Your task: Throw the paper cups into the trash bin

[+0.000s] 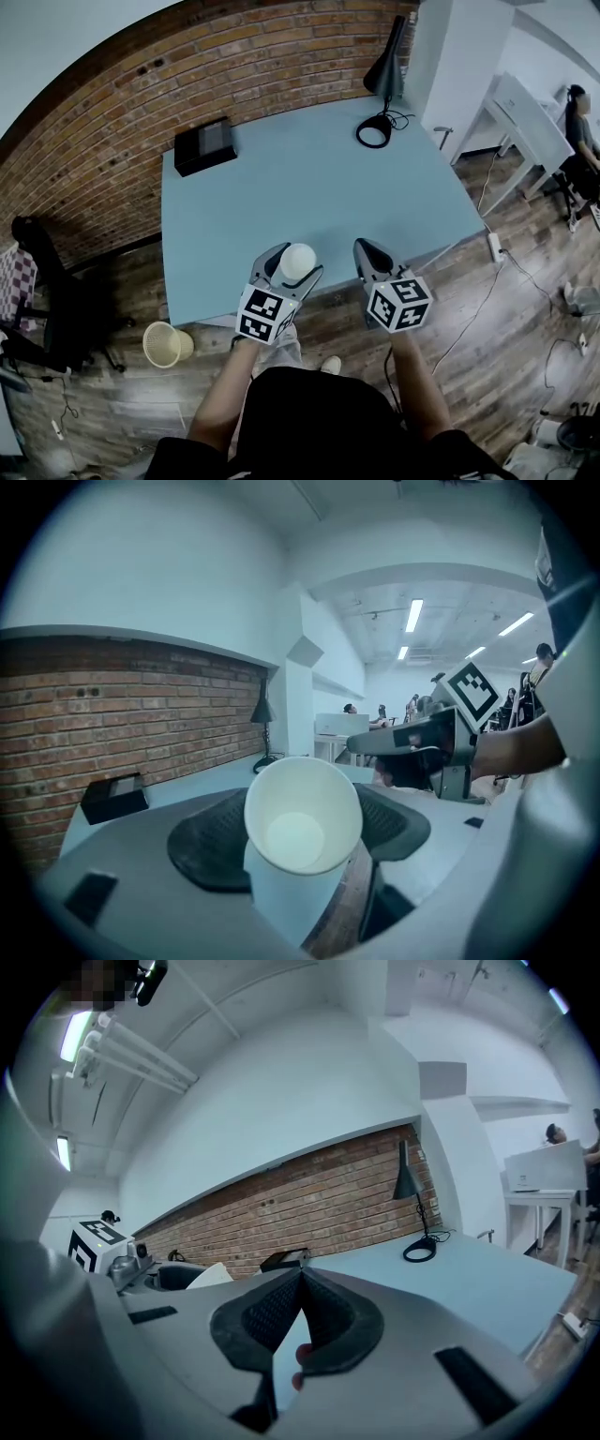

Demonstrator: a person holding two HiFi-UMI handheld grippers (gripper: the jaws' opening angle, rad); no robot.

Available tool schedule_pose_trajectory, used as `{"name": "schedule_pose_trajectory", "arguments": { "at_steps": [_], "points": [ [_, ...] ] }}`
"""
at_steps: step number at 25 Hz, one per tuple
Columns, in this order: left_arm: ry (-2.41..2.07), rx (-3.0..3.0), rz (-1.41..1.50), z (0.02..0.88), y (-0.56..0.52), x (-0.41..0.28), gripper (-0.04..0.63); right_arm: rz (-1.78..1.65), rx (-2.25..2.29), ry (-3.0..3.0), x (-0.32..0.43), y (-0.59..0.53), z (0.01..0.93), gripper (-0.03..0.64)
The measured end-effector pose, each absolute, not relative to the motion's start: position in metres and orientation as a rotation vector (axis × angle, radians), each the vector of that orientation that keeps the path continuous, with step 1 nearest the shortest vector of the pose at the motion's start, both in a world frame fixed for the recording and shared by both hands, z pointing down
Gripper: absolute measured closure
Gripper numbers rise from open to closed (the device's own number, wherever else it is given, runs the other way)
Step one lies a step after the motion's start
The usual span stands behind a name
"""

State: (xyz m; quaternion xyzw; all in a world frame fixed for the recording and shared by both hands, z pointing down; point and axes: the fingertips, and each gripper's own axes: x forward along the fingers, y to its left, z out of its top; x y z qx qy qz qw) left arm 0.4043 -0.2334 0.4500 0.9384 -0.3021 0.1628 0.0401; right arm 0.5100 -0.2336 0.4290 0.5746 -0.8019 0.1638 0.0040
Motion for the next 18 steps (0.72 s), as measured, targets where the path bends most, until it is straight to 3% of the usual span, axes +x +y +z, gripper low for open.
{"name": "schedule_pose_trajectory", "arguments": {
  "at_steps": [18],
  "points": [
    [-1.142,2.816,0.411,0.414,-0.211,0.333,0.25,0.508,1.597,-2.648,0.437,-0.226,0.422,0.621]
  ]
}}
